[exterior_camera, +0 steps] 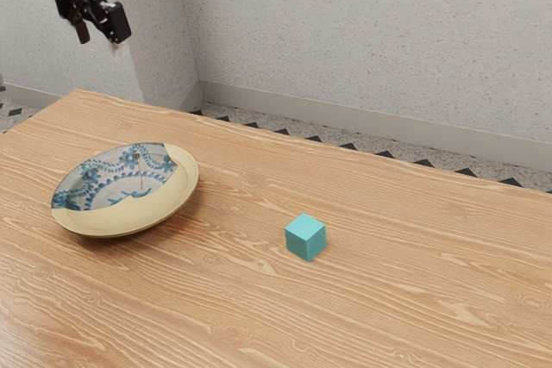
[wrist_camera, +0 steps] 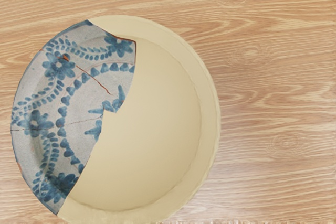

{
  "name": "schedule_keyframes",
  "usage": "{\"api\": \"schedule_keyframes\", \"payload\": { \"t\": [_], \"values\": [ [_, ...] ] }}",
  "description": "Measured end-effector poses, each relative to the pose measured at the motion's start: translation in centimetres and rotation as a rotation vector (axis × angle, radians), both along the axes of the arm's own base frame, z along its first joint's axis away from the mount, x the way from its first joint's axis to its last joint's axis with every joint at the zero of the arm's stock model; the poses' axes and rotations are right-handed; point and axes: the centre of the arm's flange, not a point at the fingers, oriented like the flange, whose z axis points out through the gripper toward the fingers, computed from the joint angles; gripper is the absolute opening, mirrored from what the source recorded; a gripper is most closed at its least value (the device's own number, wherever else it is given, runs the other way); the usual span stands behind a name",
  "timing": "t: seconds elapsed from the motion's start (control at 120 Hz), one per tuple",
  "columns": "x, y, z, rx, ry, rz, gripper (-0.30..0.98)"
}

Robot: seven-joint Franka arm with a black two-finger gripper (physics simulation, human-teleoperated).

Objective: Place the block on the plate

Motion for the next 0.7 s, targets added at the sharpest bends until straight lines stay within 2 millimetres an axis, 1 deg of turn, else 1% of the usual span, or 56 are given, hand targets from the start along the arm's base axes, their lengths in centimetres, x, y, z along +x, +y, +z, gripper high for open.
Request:
{"api": "schedule_keyframes", "payload": {
  "t": [0.042, 0.075, 0.108, 0.183, 0.233, 0.317, 0.383, 0.467, 0.533, 0.7],
  "values": [
    [0.1, -0.5, -0.1, -0.006, 0.003, -0.009, 0.69],
    [0.6, -1.0, -0.7, -0.011, 0.013, -0.014, 0.69],
    [1.3, -1.4, -1.9, -0.017, 0.027, -0.022, 0.69],
    [3.1, -2.7, -5.9, -0.053, 0.067, -0.036, 0.69],
    [4.0, -4.7, -8.9, -0.064, 0.094, -0.066, 0.69],
    [4.8, -9.5, -14.1, -0.075, 0.133, -0.14, 0.69],
    [5.3, -12.6, -17.1, -0.076, 0.14, -0.181, 0.69],
    [6.0, -14.8, -20.7, -0.078, 0.149, -0.199, 0.69],
    [6.6, -16.5, -23.1, -0.082, 0.147, -0.204, 0.69],
    [7.6, -20.7, -28.1, -0.091, 0.144, -0.202, 0.69]
  ]
}}
